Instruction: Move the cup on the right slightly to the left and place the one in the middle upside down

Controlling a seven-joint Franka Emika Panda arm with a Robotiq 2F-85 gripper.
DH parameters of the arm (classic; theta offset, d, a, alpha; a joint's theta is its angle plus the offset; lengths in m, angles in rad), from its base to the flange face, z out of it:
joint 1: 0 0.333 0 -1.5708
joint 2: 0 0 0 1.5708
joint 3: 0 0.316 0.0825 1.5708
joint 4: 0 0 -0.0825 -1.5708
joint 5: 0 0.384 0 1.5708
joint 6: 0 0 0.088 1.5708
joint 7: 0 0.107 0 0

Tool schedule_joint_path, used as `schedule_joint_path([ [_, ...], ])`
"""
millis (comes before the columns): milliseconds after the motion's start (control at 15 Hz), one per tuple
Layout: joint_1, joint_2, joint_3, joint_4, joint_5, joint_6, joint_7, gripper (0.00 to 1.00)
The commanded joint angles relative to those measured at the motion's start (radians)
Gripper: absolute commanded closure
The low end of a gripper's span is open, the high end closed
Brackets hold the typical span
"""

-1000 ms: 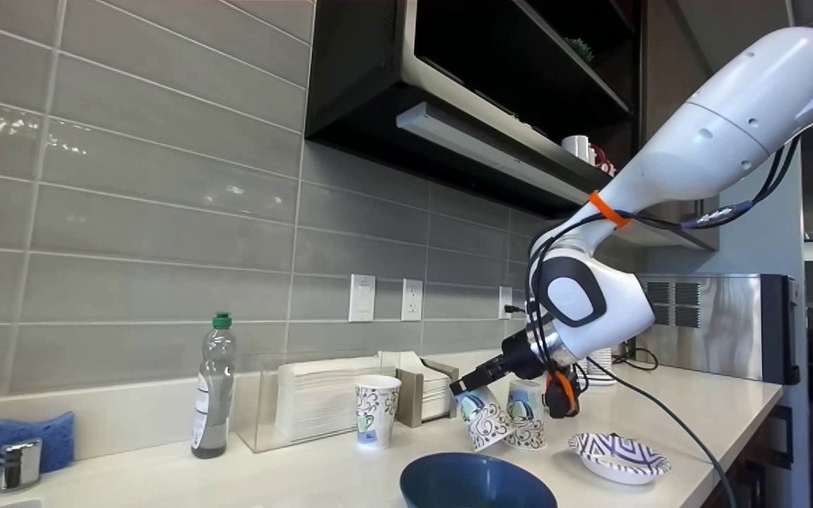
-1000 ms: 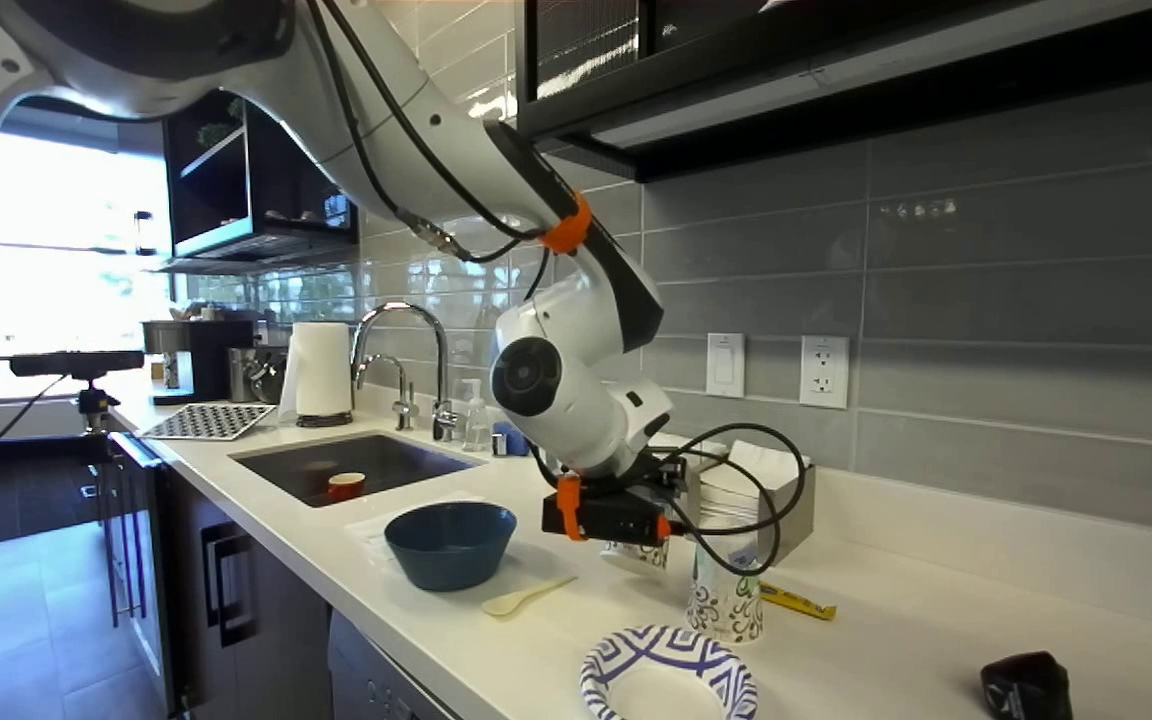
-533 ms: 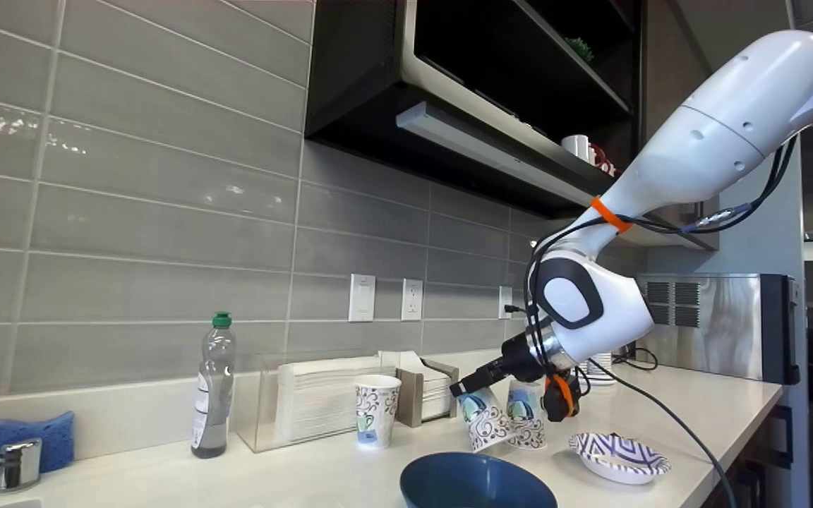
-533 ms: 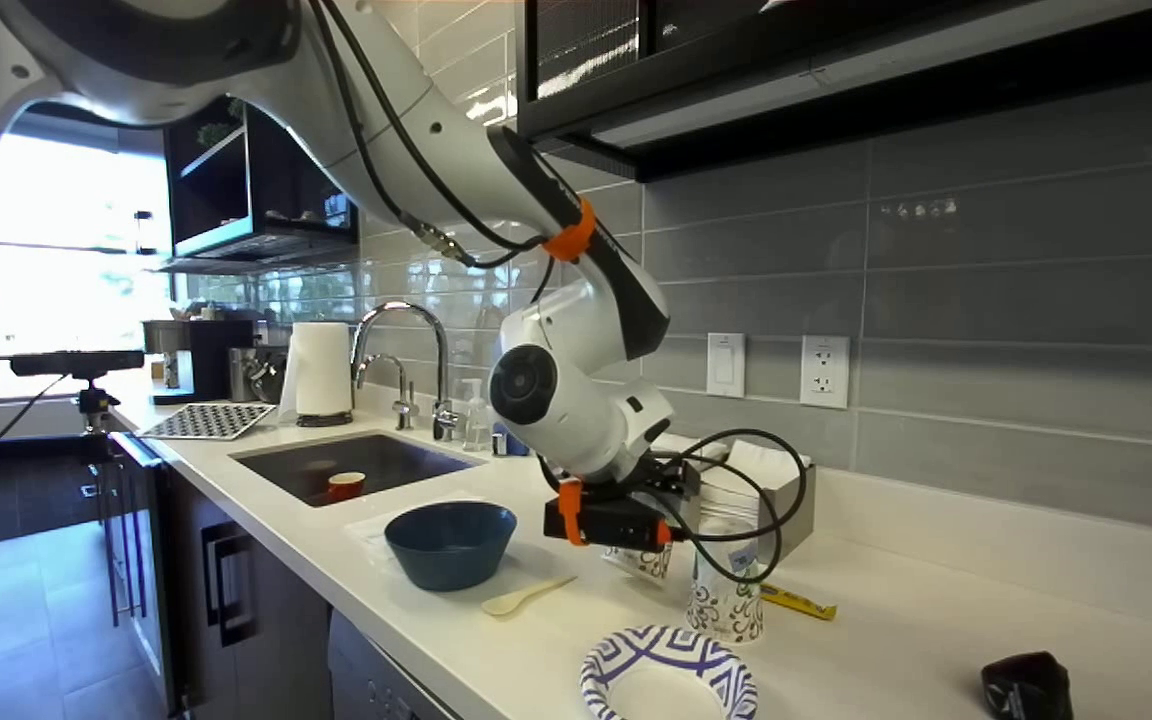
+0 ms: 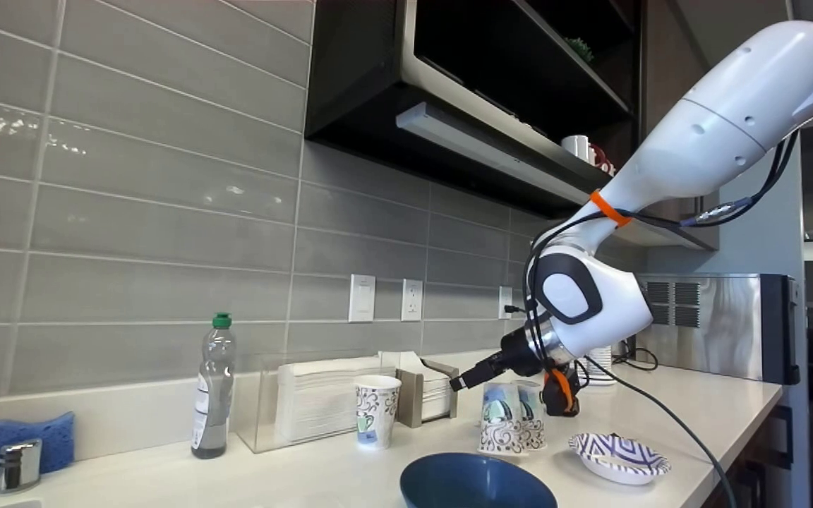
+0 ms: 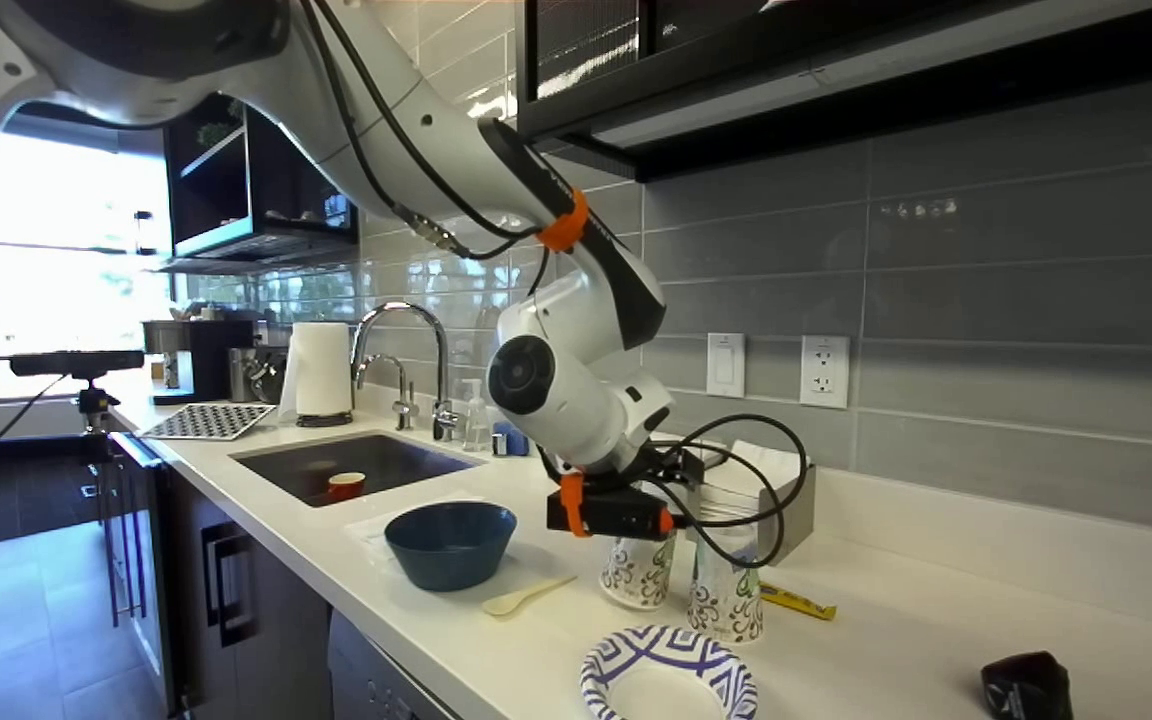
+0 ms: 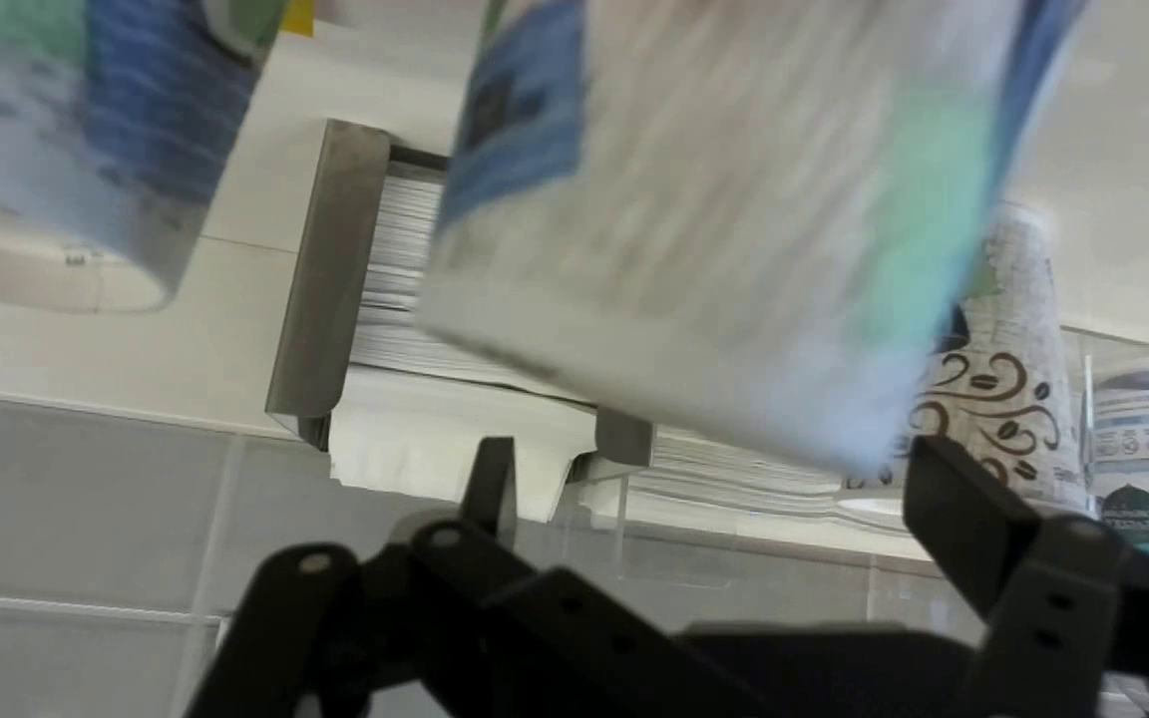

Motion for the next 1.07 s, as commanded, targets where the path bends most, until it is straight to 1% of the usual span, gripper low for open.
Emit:
schedule_joint_path([
  [0,0.047,-0.013,-0.031,0.000,0.042,0.027,-0.055,0.00],
  [200,0.081,-0.031,-0.056,-0.002,0.036,0.044,-0.055,0.00],
  [400,0.129,-0.074,-0.103,0.002,0.020,0.116,-0.054,0.00],
  [467,0.137,-0.092,-0.106,0.004,0.009,0.158,-0.052,0.00],
  [667,0.141,-0.138,-0.080,0.007,-0.029,0.308,-0.016,0.00],
  [800,0.126,-0.159,-0.026,-0.009,-0.084,0.399,0.052,0.00],
  [867,0.109,-0.163,0.017,-0.025,-0.100,0.436,0.077,0.00],
  [933,0.189,-0.169,-0.026,-0.063,-0.219,0.456,0.223,0.00],
  [1000,0.089,-0.162,0.079,-0.053,-0.108,0.485,0.098,0.00],
])
